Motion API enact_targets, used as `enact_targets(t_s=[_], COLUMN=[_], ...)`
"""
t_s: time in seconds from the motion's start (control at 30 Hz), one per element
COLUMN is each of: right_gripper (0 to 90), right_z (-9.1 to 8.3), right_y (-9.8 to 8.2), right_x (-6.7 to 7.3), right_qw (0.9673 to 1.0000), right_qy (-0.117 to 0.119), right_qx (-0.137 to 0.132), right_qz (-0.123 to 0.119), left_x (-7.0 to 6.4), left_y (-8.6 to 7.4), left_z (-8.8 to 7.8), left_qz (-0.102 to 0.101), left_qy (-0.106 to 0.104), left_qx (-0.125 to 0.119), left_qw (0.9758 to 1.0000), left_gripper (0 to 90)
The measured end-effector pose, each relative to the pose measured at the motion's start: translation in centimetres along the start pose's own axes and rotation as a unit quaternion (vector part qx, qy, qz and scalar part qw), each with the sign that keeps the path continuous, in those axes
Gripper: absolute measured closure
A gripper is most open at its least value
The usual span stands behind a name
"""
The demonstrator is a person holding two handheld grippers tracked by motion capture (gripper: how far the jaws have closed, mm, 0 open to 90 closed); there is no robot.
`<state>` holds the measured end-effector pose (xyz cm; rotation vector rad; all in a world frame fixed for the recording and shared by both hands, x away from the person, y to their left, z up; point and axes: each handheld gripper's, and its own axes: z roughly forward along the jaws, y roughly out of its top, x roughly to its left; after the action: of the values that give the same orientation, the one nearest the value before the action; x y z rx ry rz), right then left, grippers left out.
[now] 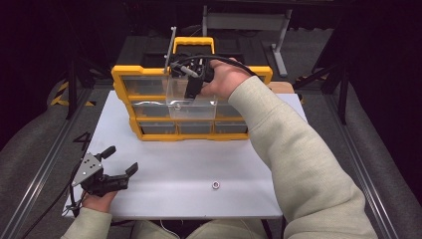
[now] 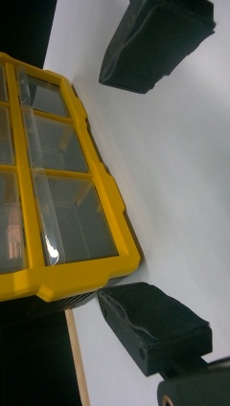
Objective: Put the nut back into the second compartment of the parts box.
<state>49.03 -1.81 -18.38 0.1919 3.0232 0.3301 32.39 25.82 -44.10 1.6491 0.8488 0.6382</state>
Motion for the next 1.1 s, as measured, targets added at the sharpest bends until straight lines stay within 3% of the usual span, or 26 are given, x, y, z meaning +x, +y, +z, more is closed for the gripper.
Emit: enact_targets(t_s=[0.17, 0.33, 0.47, 0.63, 0.87, 1.1], right_gripper=[69.4, 69.2, 62.0, 59.3, 57.3, 42.1], right_z=[0.2, 0.2, -0.2, -0.7, -3.6, -7.0], right_y=[0.0, 0.0, -0.1, -0.5, -2.3, -5.2], right_x=[-0.4, -0.4, -0.3, -0.1, 0.5, 0.9], right_qw=[0.9998, 0.9998, 0.9998, 0.9998, 0.9979, 0.9951], right_qy=[0.018, 0.02, 0.013, -0.001, -0.03, -0.062], right_qx=[-0.006, 0.002, -0.018, -0.021, -0.058, -0.072], right_qz=[-0.002, -0.005, -0.001, -0.004, 0.006, 0.026], left_x=[0.0, 0.0, 0.0, 0.0, 0.0, -0.1], left_y=[0.0, 0.0, 0.0, 0.0, 0.0, 0.0], left_z=[0.0, 0.0, 0.0, 0.0, 0.1, 0.3], left_qz=[-0.001, 0.0, -0.001, -0.001, -0.001, -0.001], left_qy=[0.001, 0.0, 0.001, 0.0, 0.0, -0.002], left_qx=[0.0, 0.001, 0.001, 0.0, 0.001, 0.002], left_qw=[1.0, 1.0, 1.0, 1.0, 1.0, 1.0], left_gripper=[4.3, 4.3, 4.4, 4.4, 4.3, 4.3])
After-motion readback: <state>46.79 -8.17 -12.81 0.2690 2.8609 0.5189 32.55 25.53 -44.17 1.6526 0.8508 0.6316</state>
